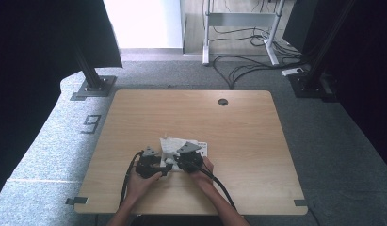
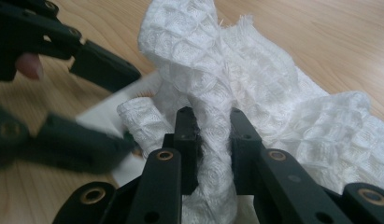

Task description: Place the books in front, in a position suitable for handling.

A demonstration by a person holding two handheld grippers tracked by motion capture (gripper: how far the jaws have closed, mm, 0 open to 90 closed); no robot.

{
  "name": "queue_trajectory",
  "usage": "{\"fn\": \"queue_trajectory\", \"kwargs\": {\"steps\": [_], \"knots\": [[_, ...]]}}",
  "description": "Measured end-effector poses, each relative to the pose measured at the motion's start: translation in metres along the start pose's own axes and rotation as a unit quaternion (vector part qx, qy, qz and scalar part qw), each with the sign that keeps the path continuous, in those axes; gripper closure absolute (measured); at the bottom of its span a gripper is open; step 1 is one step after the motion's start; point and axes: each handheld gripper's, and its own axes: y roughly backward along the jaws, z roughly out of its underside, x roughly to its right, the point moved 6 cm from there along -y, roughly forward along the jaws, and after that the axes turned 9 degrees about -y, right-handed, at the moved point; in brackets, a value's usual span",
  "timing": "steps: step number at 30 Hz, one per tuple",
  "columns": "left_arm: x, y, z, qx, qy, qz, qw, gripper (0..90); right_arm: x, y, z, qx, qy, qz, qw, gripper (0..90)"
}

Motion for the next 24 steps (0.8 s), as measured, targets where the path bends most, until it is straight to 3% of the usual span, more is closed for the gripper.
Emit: {"fn": "queue_trajectory", "kwargs": {"steps": [5,13,24], "knots": [[0.000,0.000,0.000,0.000,0.000,-0.001,1.0000,32.9,0.025,0.026,0.018,0.007,-0.020,0.018,0.9996,75.9],[0.000,0.000,0.000,0.002,0.002,0.002,1.0000,32.8,0.054,0.052,0.036,0.016,-0.048,0.039,0.9980,76.0],[0.000,0.000,0.000,0.003,0.001,0.003,1.0000,32.6,0.074,0.069,0.048,0.023,-0.072,0.051,0.9958,76.0]]}}
